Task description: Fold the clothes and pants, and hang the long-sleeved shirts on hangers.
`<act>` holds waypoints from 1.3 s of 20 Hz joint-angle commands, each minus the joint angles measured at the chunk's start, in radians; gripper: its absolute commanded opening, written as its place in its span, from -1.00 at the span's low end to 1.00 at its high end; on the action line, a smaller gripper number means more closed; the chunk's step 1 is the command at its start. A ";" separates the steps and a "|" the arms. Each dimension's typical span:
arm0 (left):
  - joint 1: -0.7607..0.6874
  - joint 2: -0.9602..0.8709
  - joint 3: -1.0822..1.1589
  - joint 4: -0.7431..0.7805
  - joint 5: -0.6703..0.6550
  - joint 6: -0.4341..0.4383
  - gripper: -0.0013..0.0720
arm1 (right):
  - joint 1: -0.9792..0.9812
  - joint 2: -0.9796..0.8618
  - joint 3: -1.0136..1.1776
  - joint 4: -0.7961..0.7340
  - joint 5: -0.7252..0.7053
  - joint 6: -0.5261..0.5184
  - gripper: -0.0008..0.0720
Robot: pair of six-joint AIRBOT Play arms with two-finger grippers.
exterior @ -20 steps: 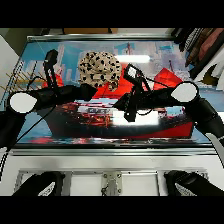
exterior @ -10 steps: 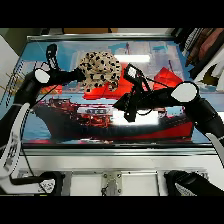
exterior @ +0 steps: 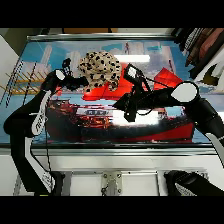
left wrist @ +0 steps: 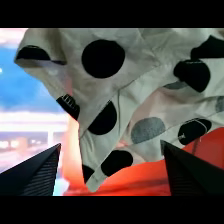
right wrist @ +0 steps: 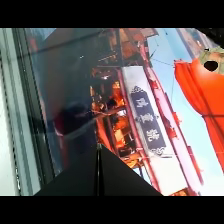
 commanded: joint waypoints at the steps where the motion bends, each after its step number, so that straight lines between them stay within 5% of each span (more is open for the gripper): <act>1: -0.026 -0.106 0.123 0.000 -0.054 -0.002 0.98 | 0.001 0.000 0.000 0.000 0.000 0.000 -0.94; 4: -0.046 -0.147 0.184 0.000 -0.061 -0.044 0.97 | 0.001 0.000 0.000 0.000 0.000 0.000 -0.94; 5: -0.047 -0.154 0.200 0.001 -0.068 -0.074 0.74 | 0.001 0.000 0.000 0.000 0.000 0.000 -0.94; 7: -0.047 -0.155 0.230 0.000 -0.088 -0.090 -0.61 | 0.001 0.000 0.000 0.000 0.000 0.000 -0.94; 8: -0.047 -0.155 0.257 0.000 -0.120 -0.089 -0.93 | 0.001 0.000 0.000 0.000 0.000 0.000 -0.94; 11: -0.035 -0.130 0.335 0.002 -0.229 -0.087 -0.93 | 0.001 0.000 0.000 0.000 0.000 0.000 -0.94; 18: -0.051 0.271 0.064 0.003 -0.246 0.010 -0.93 | 0.001 0.000 0.000 0.132 0.036 -0.001 -0.94; 20: -0.087 0.410 -0.022 0.005 -0.280 0.039 -0.93 | -0.006 0.003 0.000 0.068 0.035 0.023 -0.94; 26: -0.234 0.818 -0.433 0.084 -0.303 -0.021 -0.93 | -0.009 0.044 -0.008 -0.686 -0.024 0.824 -0.94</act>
